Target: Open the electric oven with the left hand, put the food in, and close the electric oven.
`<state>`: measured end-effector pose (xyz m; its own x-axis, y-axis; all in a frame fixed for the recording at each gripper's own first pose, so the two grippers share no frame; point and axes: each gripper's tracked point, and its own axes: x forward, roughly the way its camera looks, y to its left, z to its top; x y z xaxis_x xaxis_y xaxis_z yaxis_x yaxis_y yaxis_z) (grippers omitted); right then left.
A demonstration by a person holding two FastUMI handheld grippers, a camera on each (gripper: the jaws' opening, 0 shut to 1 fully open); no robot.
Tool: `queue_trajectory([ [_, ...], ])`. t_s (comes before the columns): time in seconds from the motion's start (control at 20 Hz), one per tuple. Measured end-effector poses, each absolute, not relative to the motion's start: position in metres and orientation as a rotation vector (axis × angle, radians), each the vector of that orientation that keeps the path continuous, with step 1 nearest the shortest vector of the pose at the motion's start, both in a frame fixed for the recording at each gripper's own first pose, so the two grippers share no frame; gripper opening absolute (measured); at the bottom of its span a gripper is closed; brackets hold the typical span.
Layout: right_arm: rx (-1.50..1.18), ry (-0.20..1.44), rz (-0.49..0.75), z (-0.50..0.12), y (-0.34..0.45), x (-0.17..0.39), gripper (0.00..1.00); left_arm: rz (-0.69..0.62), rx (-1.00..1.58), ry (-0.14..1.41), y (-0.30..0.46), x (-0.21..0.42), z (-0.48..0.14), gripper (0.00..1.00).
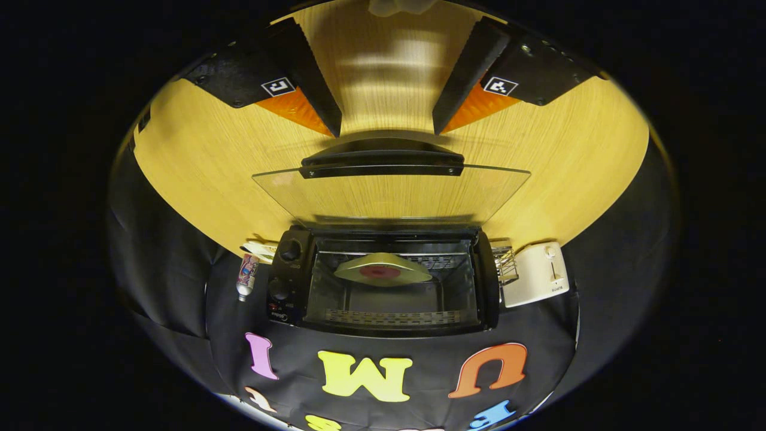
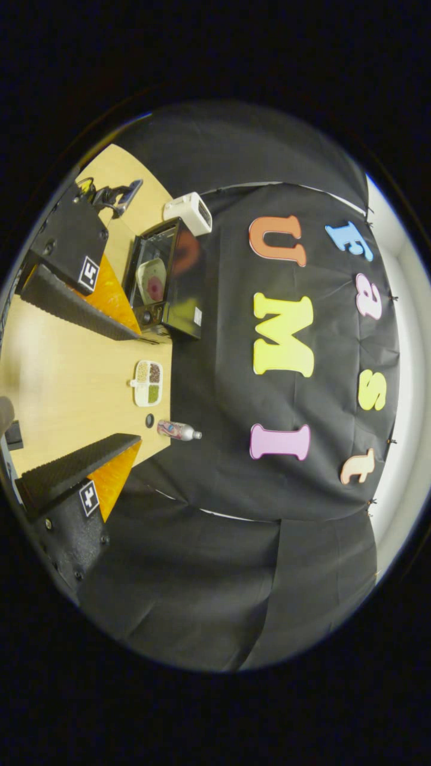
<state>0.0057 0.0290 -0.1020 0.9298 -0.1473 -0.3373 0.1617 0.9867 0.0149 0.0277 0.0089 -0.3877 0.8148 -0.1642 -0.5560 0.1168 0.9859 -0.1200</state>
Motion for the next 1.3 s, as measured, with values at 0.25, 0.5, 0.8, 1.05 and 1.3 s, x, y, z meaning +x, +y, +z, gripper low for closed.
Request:
queue_trajectory([
  [0.25,0.045,0.344,-0.174,-0.102,0.025,0.006,0.96,-0.157,-0.054,0.598,0.008,0.039,-0.391,0.98],
  [0.5,0.053,0.343,-0.176,-0.099,0.022,0.004,0.96,-0.159,-0.071,0.581,0.006,0.045,-0.374,0.98],
  [0.8,0.11,0.338,-0.188,-0.107,0.012,0.007,0.96,-0.165,-0.041,0.515,0.017,0.068,-0.324,0.98],
  [1.05,0.171,0.33,-0.222,-0.116,0.0,0.008,0.96,-0.178,-0.002,0.453,0.02,0.098,-0.283,0.98],
  [1.3,0.203,0.334,-0.263,-0.122,-0.012,0.008,0.96,-0.183,0.005,0.412,0.017,0.133,-0.258,0.98],
])
